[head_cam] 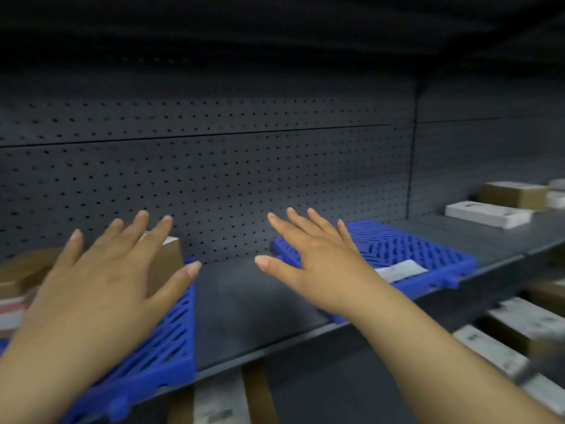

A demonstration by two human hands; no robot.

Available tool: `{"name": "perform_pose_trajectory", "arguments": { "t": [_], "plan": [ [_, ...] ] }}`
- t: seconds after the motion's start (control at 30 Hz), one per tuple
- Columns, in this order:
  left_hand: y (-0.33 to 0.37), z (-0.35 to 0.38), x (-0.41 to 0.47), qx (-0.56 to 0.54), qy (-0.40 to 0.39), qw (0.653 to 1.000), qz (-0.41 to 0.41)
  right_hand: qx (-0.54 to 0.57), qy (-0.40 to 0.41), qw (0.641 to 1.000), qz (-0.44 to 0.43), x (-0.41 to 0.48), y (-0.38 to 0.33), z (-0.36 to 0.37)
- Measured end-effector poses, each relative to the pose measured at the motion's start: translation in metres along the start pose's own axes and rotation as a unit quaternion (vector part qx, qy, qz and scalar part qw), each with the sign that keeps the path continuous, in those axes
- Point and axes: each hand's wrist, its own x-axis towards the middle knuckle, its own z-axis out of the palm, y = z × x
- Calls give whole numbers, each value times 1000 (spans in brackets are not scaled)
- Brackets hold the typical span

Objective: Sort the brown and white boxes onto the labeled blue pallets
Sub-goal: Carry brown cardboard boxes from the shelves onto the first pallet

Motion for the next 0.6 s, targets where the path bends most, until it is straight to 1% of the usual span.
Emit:
{"name": "perform_pose_trajectory", "arguments": {
  "t": [0.1, 0.23, 0.33, 0.47, 0.6],
  "plan": [
    [72, 0, 3, -17, -23, 999, 33, -19, 18, 998, 55, -39, 51, -32],
    [176, -9, -1, -52, -46, 995, 74, -29, 61, 993, 99, -97, 116, -75],
    [250, -17, -7, -87, -67, 989, 96, -61, 56, 988, 132, -139, 164, -108],
    [342, -27, -14, -155, -92, 972, 150, -80, 40, 979, 185, -194, 226, -154],
    [426, -44, -21, -151, -118, 962, 194, -105, 40, 966, 232, -240, 281, -192]
  ]
}}
